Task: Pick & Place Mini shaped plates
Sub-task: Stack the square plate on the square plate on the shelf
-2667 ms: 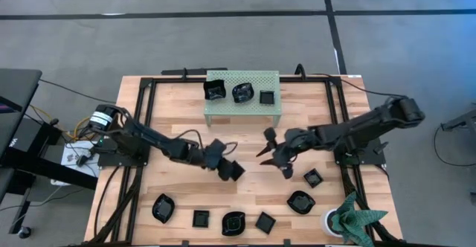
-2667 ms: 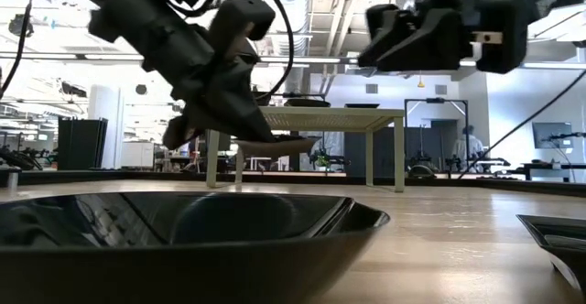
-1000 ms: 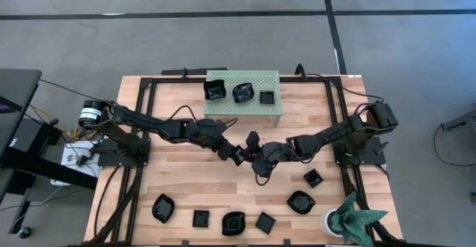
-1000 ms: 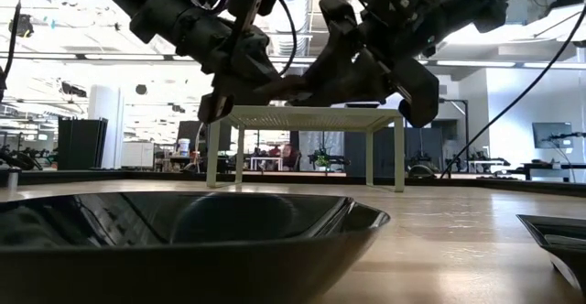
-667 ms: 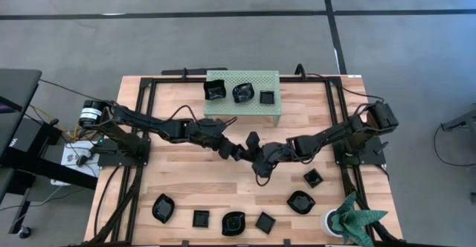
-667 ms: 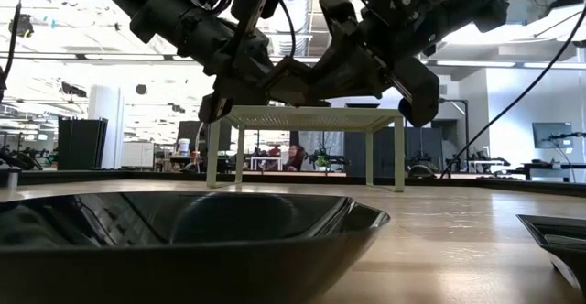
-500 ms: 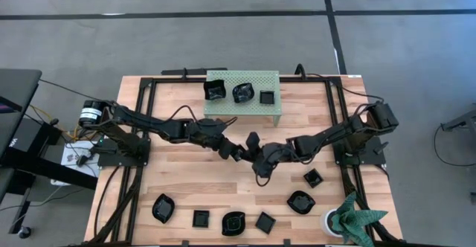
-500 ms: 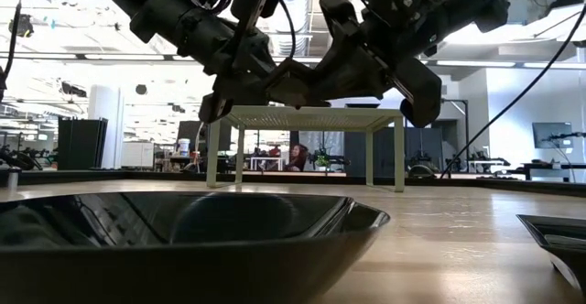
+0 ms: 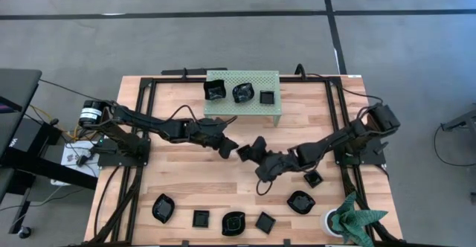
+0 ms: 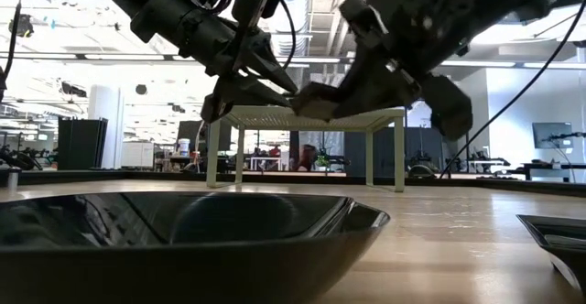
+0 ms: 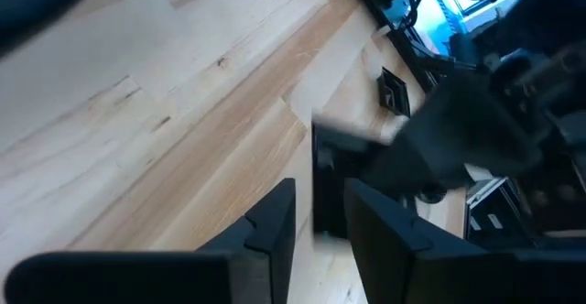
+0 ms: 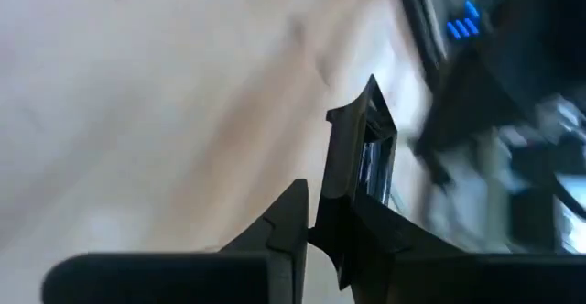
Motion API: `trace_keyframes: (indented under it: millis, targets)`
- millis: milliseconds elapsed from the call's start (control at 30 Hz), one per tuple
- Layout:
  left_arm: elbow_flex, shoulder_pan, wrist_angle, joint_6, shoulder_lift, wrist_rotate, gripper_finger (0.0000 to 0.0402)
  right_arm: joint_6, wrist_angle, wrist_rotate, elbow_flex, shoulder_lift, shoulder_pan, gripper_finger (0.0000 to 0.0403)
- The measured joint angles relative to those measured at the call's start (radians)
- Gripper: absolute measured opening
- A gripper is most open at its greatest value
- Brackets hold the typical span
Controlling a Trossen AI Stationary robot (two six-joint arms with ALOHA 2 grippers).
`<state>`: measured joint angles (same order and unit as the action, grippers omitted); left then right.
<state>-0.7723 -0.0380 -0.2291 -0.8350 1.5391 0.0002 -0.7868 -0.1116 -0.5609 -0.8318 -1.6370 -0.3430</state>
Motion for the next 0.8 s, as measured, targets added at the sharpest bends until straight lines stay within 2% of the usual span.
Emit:
trace_keyframes:
  millis: [133, 200, 267, 400, 500, 600, 700, 800]
  targets:
    - [0.000, 0.000, 0.000, 0.045, 0.000, 0.000, 0.0097, 0.000, 0.067, -0.297, 0.001, 0.018, -0.047, 0.0049]
    - [0.000, 0.000, 0.000, 0.051, 0.000, 0.000, 0.0097, 0.003, 0.111, -0.407, 0.000, 0.047, -0.058, 0.0049]
    - [0.000, 0.000, 0.000, 0.052, 0.000, 0.000, 0.0097, 0.021, 0.184, -0.473, 0.001, 0.092, -0.062, 0.0049]
    - [0.000, -0.003, 0.000, 0.053, 0.000, 0.000, 0.0097, 0.077, 0.309, -0.486, 0.001, 0.238, -0.030, 0.0049]
    - [0.000, -0.007, -0.001, 0.061, 0.000, 0.000, 0.0097, 0.112, 0.346, -0.413, 0.001, 0.356, 0.051, 0.0049]
    - [0.000, -0.007, -0.004, 0.097, 0.000, 0.000, 0.0097, 0.170, 0.346, -0.209, 0.000, 0.440, 0.181, 0.0049]
    - [0.000, -0.007, -0.011, 0.101, 0.000, 0.000, 0.0097, 0.210, 0.355, -0.029, 0.000, 0.468, 0.327, 0.0049]
    - [0.000, -0.008, -0.015, 0.101, -0.001, -0.003, 0.0097, 0.211, 0.360, 0.062, 0.000, 0.453, 0.442, 0.0049]
